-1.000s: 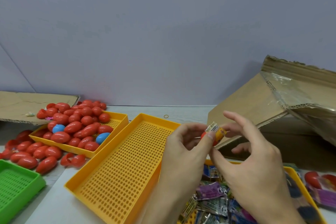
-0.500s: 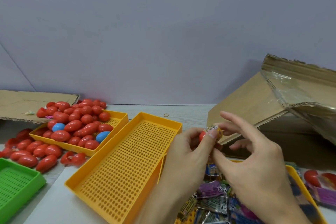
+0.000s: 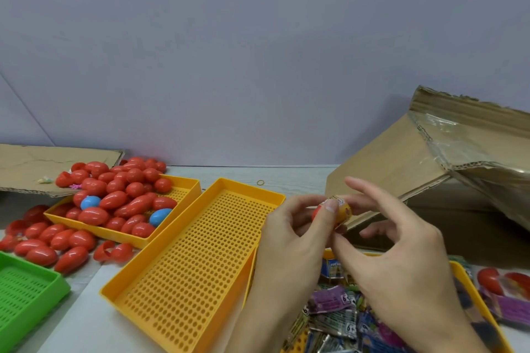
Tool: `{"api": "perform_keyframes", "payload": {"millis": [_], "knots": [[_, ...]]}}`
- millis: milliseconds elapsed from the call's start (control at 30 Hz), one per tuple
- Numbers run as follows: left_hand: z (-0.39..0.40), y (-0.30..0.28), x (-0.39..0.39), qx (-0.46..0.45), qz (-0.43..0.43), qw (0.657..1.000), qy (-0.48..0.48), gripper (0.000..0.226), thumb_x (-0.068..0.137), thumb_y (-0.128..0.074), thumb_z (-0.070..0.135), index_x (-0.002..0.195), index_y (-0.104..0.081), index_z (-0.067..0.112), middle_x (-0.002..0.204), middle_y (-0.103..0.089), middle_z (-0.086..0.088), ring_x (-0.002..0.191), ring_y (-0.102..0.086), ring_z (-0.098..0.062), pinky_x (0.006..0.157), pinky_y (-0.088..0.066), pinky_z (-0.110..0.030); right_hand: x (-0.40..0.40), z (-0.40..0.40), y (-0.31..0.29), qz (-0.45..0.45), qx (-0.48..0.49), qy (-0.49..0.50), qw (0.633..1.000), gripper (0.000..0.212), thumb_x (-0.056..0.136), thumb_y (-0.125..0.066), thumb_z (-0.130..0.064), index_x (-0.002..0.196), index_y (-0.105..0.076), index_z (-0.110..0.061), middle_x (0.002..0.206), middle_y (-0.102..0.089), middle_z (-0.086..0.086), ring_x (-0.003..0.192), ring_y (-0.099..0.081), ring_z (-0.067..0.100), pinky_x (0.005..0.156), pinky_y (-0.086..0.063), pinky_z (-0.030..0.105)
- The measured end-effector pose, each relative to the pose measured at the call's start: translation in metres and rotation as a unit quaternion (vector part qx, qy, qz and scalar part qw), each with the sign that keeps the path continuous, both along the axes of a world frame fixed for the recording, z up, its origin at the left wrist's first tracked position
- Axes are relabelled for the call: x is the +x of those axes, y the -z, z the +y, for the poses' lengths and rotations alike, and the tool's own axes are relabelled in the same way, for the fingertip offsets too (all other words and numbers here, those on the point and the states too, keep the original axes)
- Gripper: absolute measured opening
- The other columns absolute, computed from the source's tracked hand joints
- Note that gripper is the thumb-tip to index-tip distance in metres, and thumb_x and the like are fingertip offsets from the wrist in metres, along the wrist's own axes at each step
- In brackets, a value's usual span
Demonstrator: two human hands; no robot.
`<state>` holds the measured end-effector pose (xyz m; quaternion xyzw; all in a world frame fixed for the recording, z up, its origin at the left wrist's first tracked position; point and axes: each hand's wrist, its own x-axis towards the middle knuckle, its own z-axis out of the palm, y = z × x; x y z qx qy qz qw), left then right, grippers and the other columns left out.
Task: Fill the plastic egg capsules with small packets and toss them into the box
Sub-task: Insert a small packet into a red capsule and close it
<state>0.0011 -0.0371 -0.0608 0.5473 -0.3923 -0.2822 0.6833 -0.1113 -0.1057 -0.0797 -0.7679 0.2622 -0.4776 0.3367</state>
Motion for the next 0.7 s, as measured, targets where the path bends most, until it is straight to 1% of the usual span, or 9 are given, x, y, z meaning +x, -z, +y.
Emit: {"api": "perform_keyframes", "payload": {"millis": [100,167,267,400,500,567,633,700], "knots": [[-0.0008,0.0001,0.0008,-0.006,-0.014,1.000,-0.005,0.012,0.094,-0.063,0.015,0.099,-0.073,0.009,0.091,-0.077,-0.003,0.088,-0.074,-0.015,0.080,-0.059,-0.030,-0.0001,-0.0006,0.0010,0.008,-0.006,0.007,1.000,0.066,0.064,-0.080,-0.036,0.125,-0.058,-0.049,0.104,-0.066,-0.028,0.080,-0.062,0.005,0.068,-0.051,0.016],[-0.0008,-0.0003,-0.0005,-0.011,-0.012,1.000,-0.007,0.013,0.095,-0.063,0.014,0.101,-0.072,0.008,0.094,-0.077,-0.003,0.091,-0.073,-0.014,0.082,-0.059,-0.030,-0.0003,-0.0015,0.0014,0.005,-0.008,0.017,1.000,0.067,0.064,-0.084,-0.033,0.125,-0.059,-0.045,0.103,-0.066,-0.029,0.082,-0.062,0.003,0.066,-0.050,0.012],[-0.0003,-0.0009,-0.0026,-0.013,-0.004,1.000,-0.001,0.014,0.096,-0.061,0.014,0.104,-0.071,0.009,0.097,-0.077,-0.003,0.095,-0.073,-0.015,0.086,-0.059,-0.031,-0.0003,-0.0017,0.0005,-0.006,-0.014,0.025,1.000,0.066,0.064,-0.084,-0.031,0.125,-0.061,-0.043,0.102,-0.066,-0.031,0.086,-0.063,0.000,0.066,-0.049,0.009],[-0.0002,-0.0024,-0.0036,-0.018,0.016,1.000,-0.018,0.011,0.094,-0.063,0.015,0.100,-0.072,0.014,0.093,-0.077,-0.001,0.090,-0.073,-0.013,0.078,-0.060,-0.027,-0.0011,-0.0019,0.0012,-0.007,-0.008,0.019,1.000,0.067,0.064,-0.086,-0.031,0.123,-0.060,-0.047,0.103,-0.066,-0.032,0.084,-0.064,-0.001,0.064,-0.050,0.009],[0.0004,-0.0022,-0.0020,-0.018,-0.014,0.999,-0.041,0.010,0.093,-0.064,0.018,0.092,-0.074,0.016,0.085,-0.076,0.001,0.083,-0.072,-0.010,0.073,-0.061,-0.030,-0.0009,-0.0016,0.0008,0.008,-0.006,0.002,1.000,0.069,0.063,-0.087,-0.032,0.123,-0.057,-0.052,0.104,-0.066,-0.030,0.084,-0.064,0.000,0.066,-0.051,0.010],[0.0002,-0.0020,-0.0014,-0.017,-0.036,0.998,-0.053,0.012,0.094,-0.065,0.014,0.089,-0.075,0.014,0.081,-0.076,-0.001,0.078,-0.072,-0.012,0.068,-0.059,-0.028,-0.0004,-0.0014,0.0012,0.010,-0.006,-0.003,1.000,0.069,0.063,-0.086,-0.032,0.123,-0.058,-0.050,0.104,-0.067,-0.028,0.084,-0.064,0.001,0.066,-0.052,0.013],[-0.0001,-0.0017,-0.0021,-0.023,-0.044,0.996,-0.068,0.014,0.094,-0.064,0.012,0.087,-0.076,0.013,0.080,-0.076,-0.003,0.077,-0.073,-0.014,0.069,-0.060,-0.029,0.0004,-0.0015,0.0020,0.005,-0.003,0.001,1.000,0.069,0.063,-0.086,-0.031,0.125,-0.060,-0.047,0.103,-0.067,-0.027,0.083,-0.065,0.002,0.066,-0.053,0.015],[-0.0002,-0.0014,-0.0044,-0.028,-0.043,0.996,-0.078,0.015,0.095,-0.063,0.011,0.086,-0.075,0.013,0.080,-0.076,-0.003,0.078,-0.073,-0.016,0.069,-0.061,-0.030,0.0006,-0.0020,0.0024,0.000,-0.002,0.005,1.000,0.068,0.063,-0.087,-0.032,0.124,-0.060,-0.047,0.103,-0.067,-0.027,0.081,-0.066,0.004,0.065,-0.054,0.017]]}}
